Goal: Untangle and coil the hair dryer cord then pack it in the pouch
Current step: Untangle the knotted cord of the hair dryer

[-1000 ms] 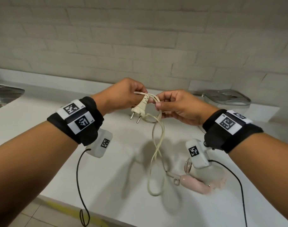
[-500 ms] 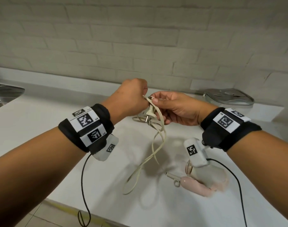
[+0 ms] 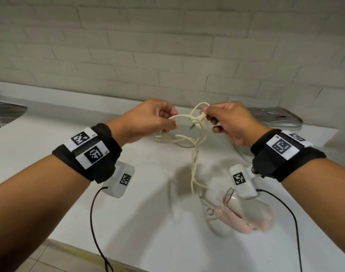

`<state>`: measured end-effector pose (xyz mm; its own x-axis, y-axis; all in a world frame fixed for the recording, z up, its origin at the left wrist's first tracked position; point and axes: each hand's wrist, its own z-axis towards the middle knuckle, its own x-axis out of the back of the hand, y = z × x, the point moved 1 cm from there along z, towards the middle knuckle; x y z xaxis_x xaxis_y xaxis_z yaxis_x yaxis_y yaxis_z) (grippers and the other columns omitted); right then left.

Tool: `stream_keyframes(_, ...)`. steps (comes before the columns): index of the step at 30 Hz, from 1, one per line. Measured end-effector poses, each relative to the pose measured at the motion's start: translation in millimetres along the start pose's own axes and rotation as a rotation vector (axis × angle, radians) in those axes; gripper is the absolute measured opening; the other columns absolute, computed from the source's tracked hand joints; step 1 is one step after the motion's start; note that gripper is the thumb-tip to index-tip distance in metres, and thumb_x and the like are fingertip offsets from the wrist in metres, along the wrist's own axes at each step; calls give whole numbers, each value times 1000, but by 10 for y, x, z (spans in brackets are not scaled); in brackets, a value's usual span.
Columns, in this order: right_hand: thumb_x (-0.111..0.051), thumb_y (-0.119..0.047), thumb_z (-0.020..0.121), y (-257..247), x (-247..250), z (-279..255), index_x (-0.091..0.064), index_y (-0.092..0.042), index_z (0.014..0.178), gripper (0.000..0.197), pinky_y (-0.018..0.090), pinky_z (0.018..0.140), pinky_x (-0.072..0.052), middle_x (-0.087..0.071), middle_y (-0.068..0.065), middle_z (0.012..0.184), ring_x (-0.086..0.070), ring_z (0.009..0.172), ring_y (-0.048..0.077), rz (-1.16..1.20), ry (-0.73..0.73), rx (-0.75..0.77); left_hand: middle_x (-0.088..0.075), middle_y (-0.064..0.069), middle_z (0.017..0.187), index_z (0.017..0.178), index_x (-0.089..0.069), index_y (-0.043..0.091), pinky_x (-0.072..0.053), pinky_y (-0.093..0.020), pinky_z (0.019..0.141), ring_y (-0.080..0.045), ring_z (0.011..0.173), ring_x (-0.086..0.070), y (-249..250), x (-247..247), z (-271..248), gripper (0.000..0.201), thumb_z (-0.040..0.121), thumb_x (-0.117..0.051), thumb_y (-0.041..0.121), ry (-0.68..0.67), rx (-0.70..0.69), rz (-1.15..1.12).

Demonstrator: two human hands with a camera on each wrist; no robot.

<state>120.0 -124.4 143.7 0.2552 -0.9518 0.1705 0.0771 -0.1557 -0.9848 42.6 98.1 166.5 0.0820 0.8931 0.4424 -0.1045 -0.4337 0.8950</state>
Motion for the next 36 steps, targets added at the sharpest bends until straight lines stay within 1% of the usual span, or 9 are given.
stream_keyframes(4,-68,-19,93,55,213,1,-76,-7,82,19,29,55,-42,-52,7,67,-43,58,15,-16,194,72,-57,-5,64,93,-68,-4,-36,-20,53,-10,52,-46,-98,23,23,10,95,-64,6,9,-7,-33)
stream_keyframes(9,-65,-23,91,147,528,-25,-74,-6,77,23,24,64,-35,-55,6,77,-54,70,16,-887,185,510,-44,8,52,93,-69,5,-30,-27,56,-9,50,-38,-127,34,49,14,99,-57,9,30,4,-161)
stream_keyframes(13,-63,-19,94,210,735,-49,-75,-2,89,21,31,78,-41,-51,7,96,-56,87,31,-1120,78,505,-38,8,53,98,-68,5,-25,-31,56,-6,45,-33,-130,81,29,16,101,-53,10,16,-10,-288)
stream_keyframes(16,-64,-20,96,110,636,-123,-77,-11,102,18,27,86,-42,-60,8,108,-61,96,28,-1076,-26,530,-32,5,58,100,-70,7,-21,-27,52,-9,48,-26,-82,35,37,19,102,-52,13,-4,-64,-297)
stream_keyframes(19,-64,-23,98,-26,374,-190,-77,-21,112,19,41,88,-58,-73,3,106,-71,93,22,-744,-180,406,-32,0,65,101,-73,10,-22,-25,47,-14,53,-20,-3,-91,85,19,102,-54,14,-41,-88,-274)
stream_keyframes(26,-53,-9,103,-130,-123,-306,-69,2,116,23,34,78,-61,-73,25,105,-73,86,27,107,-271,51,-56,7,71,110,-64,6,-36,-27,47,-11,47,-36,40,-252,177,21,96,-66,20,66,-86,-264)
stream_keyframes(30,-43,-25,103,-172,-171,-336,-65,0,112,35,56,94,-51,-66,16,79,-66,70,31,429,-418,-164,-43,10,52,100,-65,-4,-32,-26,47,-9,43,-33,-31,-223,221,29,95,-67,24,142,5,-246)
stream_keyframes(33,-65,-49,85,-173,-161,-343,-59,-10,116,50,45,78,-48,-48,3,72,-51,67,19,147,-477,-86,-37,7,48,87,-64,2,-28,-23,44,-11,42,-29,-48,-188,214,22,92,-71,22,173,0,-232)
stream_keyframes(36,-70,-5,80,-88,-143,-357,-61,-20,108,33,50,81,-57,-56,6,85,-57,78,27,-457,-374,157,-34,3,52,86,-63,4,-24,-22,43,-12,43,-25,-21,-172,201,17,92,-70,19,169,-20,-265)
